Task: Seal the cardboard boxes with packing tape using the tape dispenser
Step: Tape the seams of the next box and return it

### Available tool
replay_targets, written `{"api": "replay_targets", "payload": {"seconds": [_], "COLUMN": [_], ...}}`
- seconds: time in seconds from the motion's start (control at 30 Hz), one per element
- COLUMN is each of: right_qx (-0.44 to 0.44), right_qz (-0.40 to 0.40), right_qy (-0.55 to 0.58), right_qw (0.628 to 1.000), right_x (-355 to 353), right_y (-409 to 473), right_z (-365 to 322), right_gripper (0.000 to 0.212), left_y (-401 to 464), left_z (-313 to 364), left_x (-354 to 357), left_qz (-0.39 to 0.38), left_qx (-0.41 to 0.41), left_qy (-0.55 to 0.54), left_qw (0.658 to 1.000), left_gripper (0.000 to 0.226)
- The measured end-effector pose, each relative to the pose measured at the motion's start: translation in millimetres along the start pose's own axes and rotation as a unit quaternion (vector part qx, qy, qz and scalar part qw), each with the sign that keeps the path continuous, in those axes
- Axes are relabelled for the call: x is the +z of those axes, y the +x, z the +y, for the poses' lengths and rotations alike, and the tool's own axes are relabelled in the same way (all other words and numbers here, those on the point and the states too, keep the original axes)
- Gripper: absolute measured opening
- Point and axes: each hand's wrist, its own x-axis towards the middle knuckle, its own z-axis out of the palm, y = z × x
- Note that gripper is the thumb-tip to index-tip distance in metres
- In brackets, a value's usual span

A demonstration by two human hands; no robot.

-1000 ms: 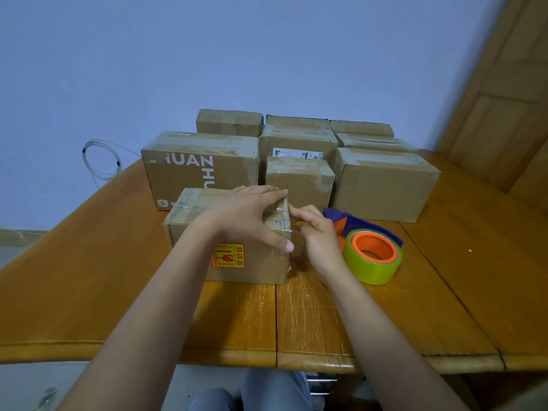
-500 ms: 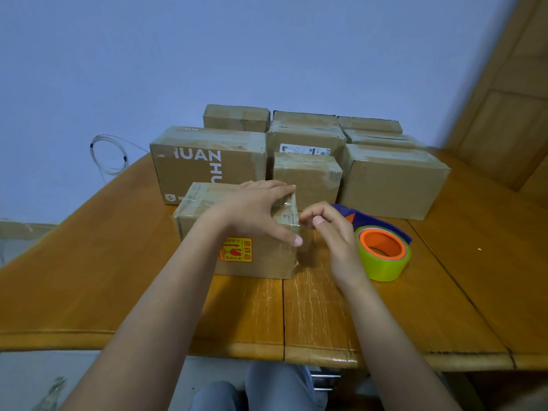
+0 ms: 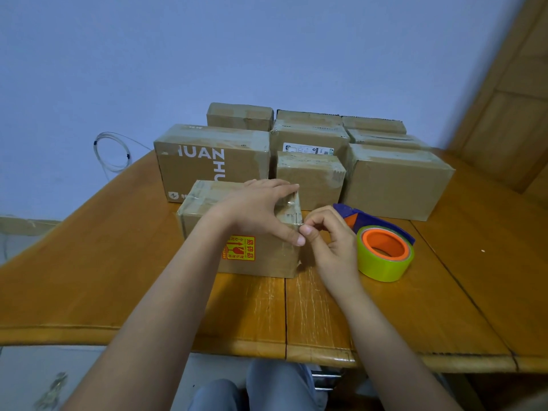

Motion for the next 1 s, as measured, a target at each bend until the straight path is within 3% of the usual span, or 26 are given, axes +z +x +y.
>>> {"api": "replay_targets", "payload": {"seconds": [0.23,0.33,0.53,0.73,1.0], "right_qx": [0.094,0.106,0.136,0.122,0.065], "right_qz": [-0.052,-0.062,-0.076,-0.071,-0.085], "right_qy": [0.107,0.156,0.204,0.146,0.035], "right_qw": [0.988,0.980,0.966,0.979,0.994], "right_x": [6,6,7,17,10], "right_y": [4,4,0,3,-3], "right_z": [4,3,8,11,16], "right_gripper": [0.013,0.029,0.003,0.010,0.006], "left_y": [3,4,5,5,2], "left_z": [-4,-5,-4,-4,-3], "left_x": [2,2,3,3,3], "left_qz": [-0.017,-0.026,-0.030,-0.030,-0.023], "left_qx": [0.004,0.004,0.006,0.006,0.003], "left_qy": [0.019,0.038,0.052,0.051,0.019], "left_qw": [1.000,0.999,0.998,0.998,1.000], "left_gripper": [0.107,0.106,0.105,0.106,0.110]}}
